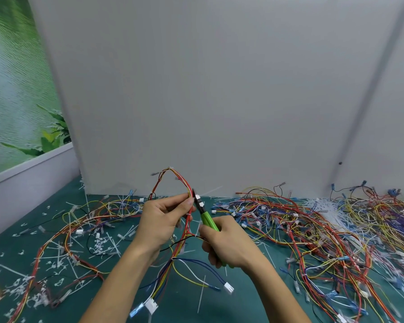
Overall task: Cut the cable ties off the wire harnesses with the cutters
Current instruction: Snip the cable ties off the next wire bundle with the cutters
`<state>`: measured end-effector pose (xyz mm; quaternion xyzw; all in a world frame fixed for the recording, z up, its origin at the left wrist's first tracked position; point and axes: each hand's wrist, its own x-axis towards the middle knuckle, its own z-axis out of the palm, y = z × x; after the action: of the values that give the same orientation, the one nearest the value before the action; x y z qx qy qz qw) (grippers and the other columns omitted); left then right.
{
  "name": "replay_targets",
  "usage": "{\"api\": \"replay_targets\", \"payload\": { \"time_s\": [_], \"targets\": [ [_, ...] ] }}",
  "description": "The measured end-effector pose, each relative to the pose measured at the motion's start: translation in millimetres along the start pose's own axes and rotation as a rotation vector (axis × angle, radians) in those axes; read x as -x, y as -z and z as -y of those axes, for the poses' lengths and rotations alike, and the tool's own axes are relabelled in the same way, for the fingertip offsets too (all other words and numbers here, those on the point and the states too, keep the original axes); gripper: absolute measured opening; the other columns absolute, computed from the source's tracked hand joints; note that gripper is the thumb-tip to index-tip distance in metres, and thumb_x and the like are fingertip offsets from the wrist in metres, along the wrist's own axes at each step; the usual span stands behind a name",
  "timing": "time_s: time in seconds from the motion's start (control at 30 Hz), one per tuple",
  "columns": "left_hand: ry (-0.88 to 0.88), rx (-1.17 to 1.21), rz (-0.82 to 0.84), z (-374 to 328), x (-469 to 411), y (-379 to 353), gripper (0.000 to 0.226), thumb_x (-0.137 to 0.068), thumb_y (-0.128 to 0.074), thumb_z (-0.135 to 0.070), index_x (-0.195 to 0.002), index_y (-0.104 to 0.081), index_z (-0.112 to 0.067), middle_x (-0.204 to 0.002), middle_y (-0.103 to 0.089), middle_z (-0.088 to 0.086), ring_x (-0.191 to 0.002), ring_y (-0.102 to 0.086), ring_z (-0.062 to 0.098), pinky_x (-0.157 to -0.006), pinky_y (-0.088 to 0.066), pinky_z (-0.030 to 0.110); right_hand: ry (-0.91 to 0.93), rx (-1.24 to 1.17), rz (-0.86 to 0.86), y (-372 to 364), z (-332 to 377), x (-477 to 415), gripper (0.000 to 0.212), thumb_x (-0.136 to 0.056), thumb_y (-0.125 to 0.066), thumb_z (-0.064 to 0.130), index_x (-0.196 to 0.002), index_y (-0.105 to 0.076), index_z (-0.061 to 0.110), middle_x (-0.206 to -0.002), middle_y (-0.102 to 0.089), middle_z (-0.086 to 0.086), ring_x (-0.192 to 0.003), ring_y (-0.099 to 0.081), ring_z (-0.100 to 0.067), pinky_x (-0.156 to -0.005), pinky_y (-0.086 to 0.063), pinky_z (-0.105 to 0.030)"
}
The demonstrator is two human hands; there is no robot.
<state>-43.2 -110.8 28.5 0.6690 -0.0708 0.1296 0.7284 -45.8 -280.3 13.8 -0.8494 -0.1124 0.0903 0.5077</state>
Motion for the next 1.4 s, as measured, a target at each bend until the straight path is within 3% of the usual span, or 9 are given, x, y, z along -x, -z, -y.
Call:
{"api": "replay_targets", "payload": {
  "time_s": [0.27, 0.4, 0.5, 0.67, 0.83, 0.93, 1.17, 1.27, 1.4],
  "targets": [
    [0.04, -0.028, 0.026, -0.2, 0.3, 1.6, 0.014, -0.087, -0.074, -0.02, -0.098, -0.081, -0.027, -0.086, -0.079, 0.005, -0.073, -0.07, 0.013, -0.066, -0.053, 0.029, 0.038, 0.044, 0.046, 0.6, -1.8, -2.8, 0.015, -0.101, -0.051, 0.03, -0.102, -0.059, 0.017, -0.089, -0.072, -0.002, -0.072, -0.073, -0.012, -0.074, -0.061, -0.037],
    [0.029, -0.007, 0.023, -1.4, -0.3, 0.8, 0.013, -0.083, -0.076, -0.021, -0.088, -0.083, -0.031, -0.084, -0.079, 0.007, -0.069, -0.069, 0.013, -0.059, -0.053, 0.022, 0.051, 0.039, 0.023, -2.4, -0.8, -0.8, 0.022, -0.101, -0.049, 0.035, -0.091, -0.056, 0.017, -0.077, -0.067, -0.001, -0.063, -0.071, -0.016, -0.067, -0.059, -0.043],
    [0.032, 0.007, 0.024, -1.9, -0.1, 1.4, 0.012, -0.078, -0.077, -0.028, -0.087, -0.083, -0.033, -0.084, -0.079, 0.007, -0.069, -0.07, 0.012, -0.057, -0.052, 0.02, 0.035, 0.003, -0.01, -4.1, -0.7, 0.0, 0.03, -0.099, -0.047, 0.042, -0.077, -0.049, 0.021, -0.062, -0.056, 0.0, -0.05, -0.056, -0.02, -0.054, -0.049, -0.041],
    [0.034, 0.015, 0.031, -2.1, 0.0, 1.3, 0.014, -0.075, -0.077, -0.031, -0.088, -0.083, -0.034, -0.084, -0.079, 0.007, -0.071, -0.069, 0.011, -0.057, -0.051, 0.02, 0.032, -0.005, -0.011, -2.3, -0.6, 0.2, 0.031, -0.099, -0.046, 0.043, -0.077, -0.047, 0.021, -0.06, -0.055, 0.0, -0.05, -0.053, -0.02, -0.052, -0.048, -0.039],
    [0.041, 0.004, 0.04, -3.0, 0.4, 1.8, 0.013, -0.076, -0.077, -0.031, -0.087, -0.083, -0.034, -0.084, -0.079, 0.007, -0.071, -0.068, 0.014, -0.058, -0.051, 0.021, 0.047, 0.056, 0.006, -3.6, -1.3, -1.4, 0.026, -0.102, -0.049, 0.037, -0.095, -0.058, 0.014, -0.077, -0.068, -0.003, -0.064, -0.071, -0.017, -0.072, -0.061, -0.051],
    [0.041, 0.004, 0.054, -4.1, 0.4, 1.7, 0.014, -0.076, -0.076, -0.031, -0.088, -0.083, -0.034, -0.083, -0.078, 0.008, -0.069, -0.068, 0.014, -0.056, -0.05, 0.02, 0.06, 0.077, -0.005, -2.7, -2.1, -3.0, 0.025, -0.103, -0.052, 0.035, -0.102, -0.06, 0.011, -0.083, -0.069, -0.001, -0.069, -0.073, -0.012, -0.08, -0.061, -0.047],
    [0.045, -0.01, 0.036, -2.4, -1.4, 2.1, 0.013, -0.084, -0.077, -0.02, -0.084, -0.084, -0.03, -0.082, -0.078, 0.009, -0.065, -0.069, 0.012, -0.053, -0.049, 0.018, 0.02, 0.014, 0.023, -6.1, -3.7, -3.6, 0.032, -0.104, -0.046, 0.036, -0.078, -0.047, 0.018, -0.063, -0.054, -0.003, -0.049, -0.052, -0.02, -0.049, -0.05, -0.033],
    [0.049, -0.029, 0.038, -1.1, -1.4, 2.3, 0.013, -0.086, -0.076, -0.018, -0.086, -0.083, -0.028, -0.082, -0.078, 0.009, -0.065, -0.069, 0.013, -0.053, -0.049, 0.019, 0.01, -0.007, 0.043, -4.4, -3.7, -3.0, 0.032, -0.105, -0.046, 0.035, -0.078, -0.046, 0.018, -0.061, -0.053, -0.002, -0.048, -0.05, -0.019, -0.048, -0.047, -0.03],
    [0.047, -0.021, 0.037, -1.6, -0.6, 0.6, 0.011, -0.082, -0.077, -0.024, -0.085, -0.083, -0.034, -0.082, -0.079, 0.008, -0.066, -0.069, 0.011, -0.054, -0.05, 0.018, 0.035, 0.007, 0.055, -3.1, -2.6, -2.3, 0.032, -0.107, -0.047, 0.036, -0.087, -0.053, 0.012, -0.069, -0.064, -0.005, -0.054, -0.064, -0.018, -0.053, -0.055, -0.032]
  ]
}}
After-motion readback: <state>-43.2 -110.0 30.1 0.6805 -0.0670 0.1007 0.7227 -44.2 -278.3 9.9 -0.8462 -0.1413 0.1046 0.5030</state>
